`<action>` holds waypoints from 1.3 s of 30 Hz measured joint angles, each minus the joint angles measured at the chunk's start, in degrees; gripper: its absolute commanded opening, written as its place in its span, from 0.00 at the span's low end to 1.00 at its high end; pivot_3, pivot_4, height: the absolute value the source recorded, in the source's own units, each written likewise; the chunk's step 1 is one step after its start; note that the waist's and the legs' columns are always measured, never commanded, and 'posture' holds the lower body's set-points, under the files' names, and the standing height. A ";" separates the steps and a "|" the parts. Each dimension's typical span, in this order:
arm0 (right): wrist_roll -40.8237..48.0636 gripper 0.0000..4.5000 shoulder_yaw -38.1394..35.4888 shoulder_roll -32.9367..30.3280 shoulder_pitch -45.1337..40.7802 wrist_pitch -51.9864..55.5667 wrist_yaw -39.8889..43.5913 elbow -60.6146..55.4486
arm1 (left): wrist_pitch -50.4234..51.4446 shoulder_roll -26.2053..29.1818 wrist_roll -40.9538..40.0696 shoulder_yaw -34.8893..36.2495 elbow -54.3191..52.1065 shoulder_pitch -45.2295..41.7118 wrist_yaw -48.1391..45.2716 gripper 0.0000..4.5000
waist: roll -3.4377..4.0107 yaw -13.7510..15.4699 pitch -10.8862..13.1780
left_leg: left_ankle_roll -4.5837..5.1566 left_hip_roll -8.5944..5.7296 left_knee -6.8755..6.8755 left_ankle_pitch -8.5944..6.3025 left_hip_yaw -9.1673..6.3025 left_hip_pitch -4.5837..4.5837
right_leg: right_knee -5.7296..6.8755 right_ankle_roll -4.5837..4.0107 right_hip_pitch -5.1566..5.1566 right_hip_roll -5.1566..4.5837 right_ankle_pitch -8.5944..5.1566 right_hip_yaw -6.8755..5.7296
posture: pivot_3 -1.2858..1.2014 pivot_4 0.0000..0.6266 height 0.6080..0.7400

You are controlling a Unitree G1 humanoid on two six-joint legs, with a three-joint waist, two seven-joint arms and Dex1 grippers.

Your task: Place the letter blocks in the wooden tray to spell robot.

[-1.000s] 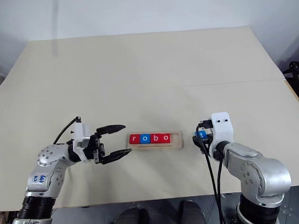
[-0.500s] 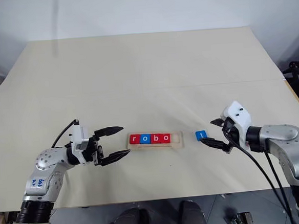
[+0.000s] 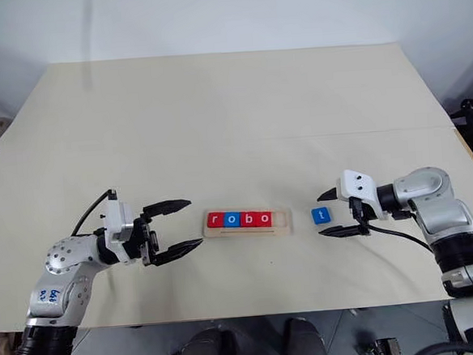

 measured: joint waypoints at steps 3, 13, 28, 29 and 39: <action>-0.55 0.79 0.15 0.30 -0.87 -2.73 1.22 2.79 | 0.32 0.47 -0.08 0.14 -0.32 0.26 0.03 1.00 | 0.00 -0.02 0.00 | 0.00 0.00 0.00 0.00 0.00 0.00 | -0.02 0.00 0.00 -0.01 0.00 0.01 | 0.52 0.24 1.00; -0.29 0.33 0.10 0.68 -1.19 -1.24 2.80 2.09 | 0.69 0.56 -0.18 0.41 -1.26 0.66 0.21 1.00 | 0.00 -0.01 0.00 | -0.01 0.01 0.01 0.00 -0.03 0.01 | 0.02 0.00 0.01 -0.01 0.00 0.01 | 0.52 0.24 1.00; 2.56 0.33 2.64 6.98 -1.50 20.05 -3.29 -18.26 | 0.68 0.10 -0.17 0.35 -1.11 -0.19 0.21 1.00 | 0.01 0.15 0.00 | -0.01 -0.02 0.01 0.01 -0.10 -0.01 | 0.04 -0.01 -0.01 -0.02 0.00 0.01 | 0.52 0.24 1.00; 2.30 0.33 2.74 7.05 -1.50 20.05 -3.60 -18.25 | 0.68 0.10 -0.17 0.35 -1.11 -0.20 0.21 1.00 | 0.01 0.12 0.00 | -0.01 -0.01 0.01 0.01 -0.10 -0.01 | 0.04 -0.01 -0.01 -0.02 0.00 0.01 | 0.52 0.24 1.00; 1.45 0.33 4.56 7.53 -1.66 19.93 -3.57 -18.06 | 0.68 0.10 -0.16 0.36 -1.11 -0.17 0.55 1.00 | 0.01 0.03 0.00 | -0.01 0.00 0.01 0.01 -0.09 -0.01 | 0.04 -0.01 -0.02 0.00 0.00 0.00 | 0.52 0.24 1.00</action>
